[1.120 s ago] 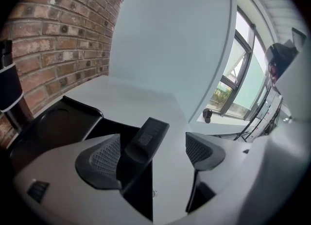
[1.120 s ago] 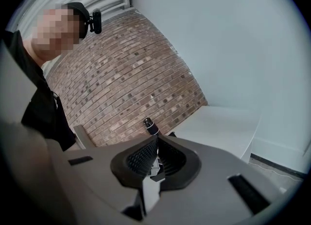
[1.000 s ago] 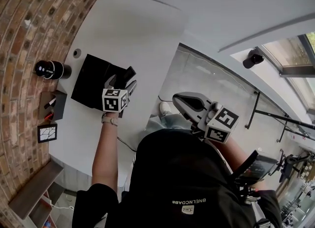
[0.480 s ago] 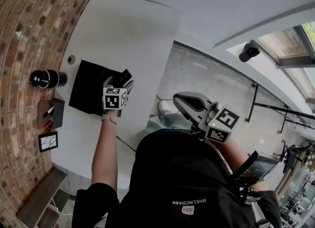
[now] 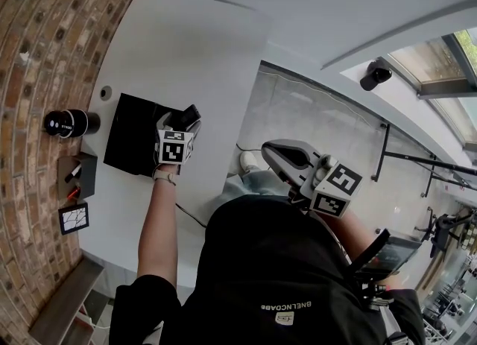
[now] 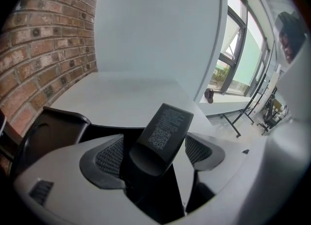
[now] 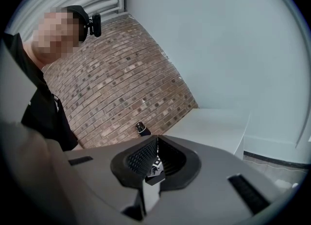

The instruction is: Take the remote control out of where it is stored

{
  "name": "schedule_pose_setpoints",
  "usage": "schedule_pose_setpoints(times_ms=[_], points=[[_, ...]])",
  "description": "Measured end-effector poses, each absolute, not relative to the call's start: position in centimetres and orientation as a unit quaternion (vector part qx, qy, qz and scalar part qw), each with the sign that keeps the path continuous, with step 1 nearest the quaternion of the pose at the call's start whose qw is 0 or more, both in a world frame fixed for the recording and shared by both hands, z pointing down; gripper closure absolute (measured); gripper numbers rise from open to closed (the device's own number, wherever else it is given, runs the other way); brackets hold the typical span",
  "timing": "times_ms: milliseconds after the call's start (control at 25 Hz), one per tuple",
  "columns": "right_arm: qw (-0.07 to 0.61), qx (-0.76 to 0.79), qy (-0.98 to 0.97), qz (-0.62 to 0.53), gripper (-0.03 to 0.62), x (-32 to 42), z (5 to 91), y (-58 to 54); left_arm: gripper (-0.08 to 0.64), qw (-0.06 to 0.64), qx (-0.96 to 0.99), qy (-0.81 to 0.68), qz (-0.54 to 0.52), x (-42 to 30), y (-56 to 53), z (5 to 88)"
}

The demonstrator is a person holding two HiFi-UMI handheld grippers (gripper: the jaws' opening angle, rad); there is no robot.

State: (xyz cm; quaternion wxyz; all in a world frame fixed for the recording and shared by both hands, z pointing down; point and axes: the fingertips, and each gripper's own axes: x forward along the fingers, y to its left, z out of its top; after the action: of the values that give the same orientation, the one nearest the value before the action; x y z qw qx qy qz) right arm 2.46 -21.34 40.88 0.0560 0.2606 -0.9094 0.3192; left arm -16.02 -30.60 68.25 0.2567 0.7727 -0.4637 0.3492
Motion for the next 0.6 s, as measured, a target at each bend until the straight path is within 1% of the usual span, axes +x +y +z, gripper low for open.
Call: schedule_pose_setpoints(times_ms=[160,320,480,600], points=[[0.054,0.263,-0.908,0.321,0.586,2.5,40.8,-21.5,0.164,0.237,0.775,-0.457,0.368,-15.9,-30.6,68.4],[0.053,0.260,-0.908,0.324,0.586,2.3,41.0,-21.6,0.186,0.215,0.785,-0.449,0.368,-15.5,-31.2,67.4],[0.051,0.258,-0.908,0.325,0.586,2.2,41.0,-21.5,0.195,0.226,0.786,-0.442,0.369,-15.2,-30.7,67.2],[0.049,0.260,-0.907,0.328,0.586,2.4,41.0,-21.5,0.203,0.249,0.779,-0.445,0.365,-15.3,-30.0,67.8]])
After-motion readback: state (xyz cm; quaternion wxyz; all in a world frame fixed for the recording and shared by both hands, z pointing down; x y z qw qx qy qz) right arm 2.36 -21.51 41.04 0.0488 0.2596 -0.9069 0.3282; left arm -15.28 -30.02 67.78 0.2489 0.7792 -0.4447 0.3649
